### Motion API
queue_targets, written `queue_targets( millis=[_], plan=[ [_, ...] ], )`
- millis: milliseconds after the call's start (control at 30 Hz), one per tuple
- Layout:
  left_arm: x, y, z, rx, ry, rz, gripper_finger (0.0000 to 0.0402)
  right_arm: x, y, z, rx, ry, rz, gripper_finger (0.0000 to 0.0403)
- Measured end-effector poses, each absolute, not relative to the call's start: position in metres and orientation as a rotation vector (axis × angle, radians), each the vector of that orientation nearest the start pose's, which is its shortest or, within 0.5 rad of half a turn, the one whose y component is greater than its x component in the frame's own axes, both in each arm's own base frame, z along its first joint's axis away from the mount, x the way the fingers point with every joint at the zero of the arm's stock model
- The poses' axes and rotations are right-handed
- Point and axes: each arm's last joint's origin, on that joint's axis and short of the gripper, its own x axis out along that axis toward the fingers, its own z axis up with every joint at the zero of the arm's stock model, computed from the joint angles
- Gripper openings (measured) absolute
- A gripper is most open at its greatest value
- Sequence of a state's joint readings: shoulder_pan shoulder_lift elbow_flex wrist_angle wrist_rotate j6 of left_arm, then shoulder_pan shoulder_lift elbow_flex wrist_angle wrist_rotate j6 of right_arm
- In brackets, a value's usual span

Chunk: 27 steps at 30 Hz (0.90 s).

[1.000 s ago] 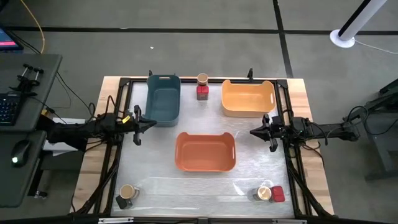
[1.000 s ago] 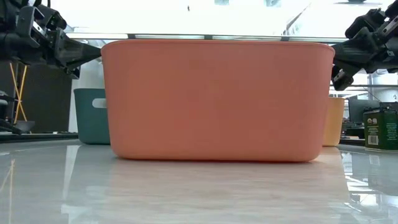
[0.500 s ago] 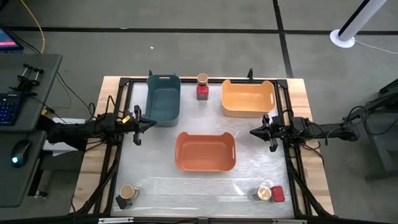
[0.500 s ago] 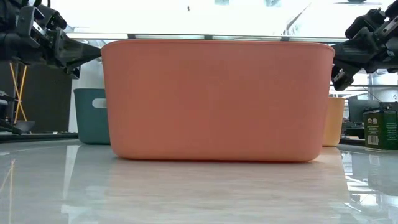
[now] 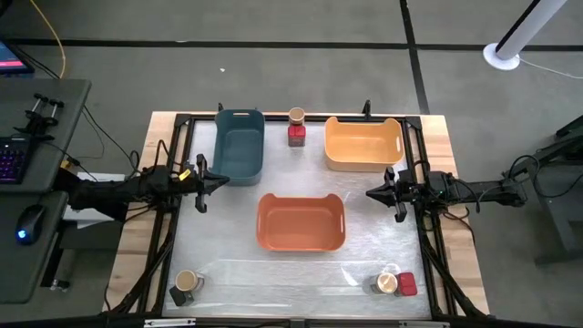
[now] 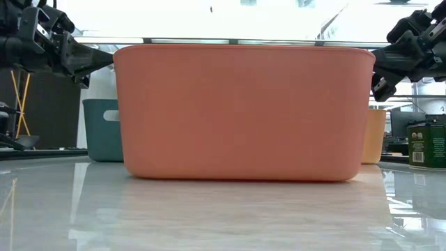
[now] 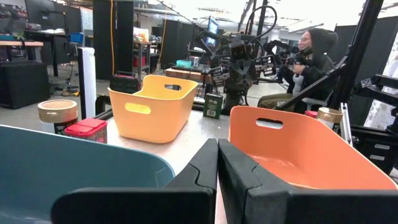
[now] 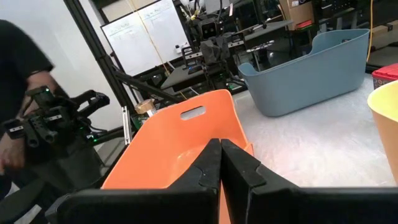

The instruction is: Sort spices by type

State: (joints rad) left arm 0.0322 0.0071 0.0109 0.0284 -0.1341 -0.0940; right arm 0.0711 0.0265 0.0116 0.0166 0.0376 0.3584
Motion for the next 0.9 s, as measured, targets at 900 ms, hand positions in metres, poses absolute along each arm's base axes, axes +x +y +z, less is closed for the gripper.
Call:
queue_targets(
  millis=[900],
  plan=[
    [0.0970,0.0070,0.1695,-0.095,-0.040,0.165,0.0000,0.0985,0.0050,0.1672,0.358,-0.002,0.007,0.0001]
  ],
)
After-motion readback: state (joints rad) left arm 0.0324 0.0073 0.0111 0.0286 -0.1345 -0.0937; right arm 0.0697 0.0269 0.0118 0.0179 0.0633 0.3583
